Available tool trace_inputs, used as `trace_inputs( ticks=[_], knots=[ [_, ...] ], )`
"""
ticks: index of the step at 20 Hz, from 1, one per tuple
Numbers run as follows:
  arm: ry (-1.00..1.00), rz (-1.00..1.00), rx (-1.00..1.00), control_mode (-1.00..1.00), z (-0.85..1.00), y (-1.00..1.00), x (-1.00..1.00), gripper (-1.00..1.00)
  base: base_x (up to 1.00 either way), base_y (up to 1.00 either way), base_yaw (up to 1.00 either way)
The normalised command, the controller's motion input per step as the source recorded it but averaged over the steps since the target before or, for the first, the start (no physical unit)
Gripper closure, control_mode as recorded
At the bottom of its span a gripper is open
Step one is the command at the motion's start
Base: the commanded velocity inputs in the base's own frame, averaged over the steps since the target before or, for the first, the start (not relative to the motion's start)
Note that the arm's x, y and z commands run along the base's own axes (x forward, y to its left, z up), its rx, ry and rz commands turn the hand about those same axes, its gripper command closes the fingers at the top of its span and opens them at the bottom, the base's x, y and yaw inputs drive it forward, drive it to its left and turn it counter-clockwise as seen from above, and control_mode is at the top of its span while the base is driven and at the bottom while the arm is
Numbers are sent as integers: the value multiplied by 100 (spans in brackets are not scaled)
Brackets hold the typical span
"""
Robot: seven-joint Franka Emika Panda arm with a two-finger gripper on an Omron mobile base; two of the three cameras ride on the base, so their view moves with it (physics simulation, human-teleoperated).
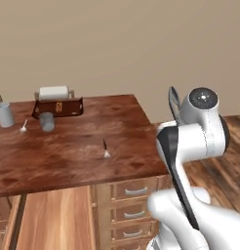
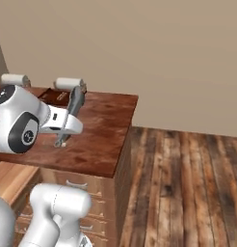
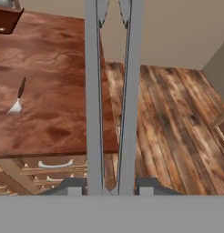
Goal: Take the tongs from the drawer on the left and place them on the dining counter next to the tray containing the hot dog.
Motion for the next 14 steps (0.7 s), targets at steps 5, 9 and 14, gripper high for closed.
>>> trace_inputs(
  ticks=[5,9,14],
  knots=[
    [0,0,0,100,0,0,0,100,0,-100,-4],
    [0,0,0,100,0,0,0,100,10,-100,-3],
    [0,0,0,100,0,0,0,100,47,-100,0]
  ],
)
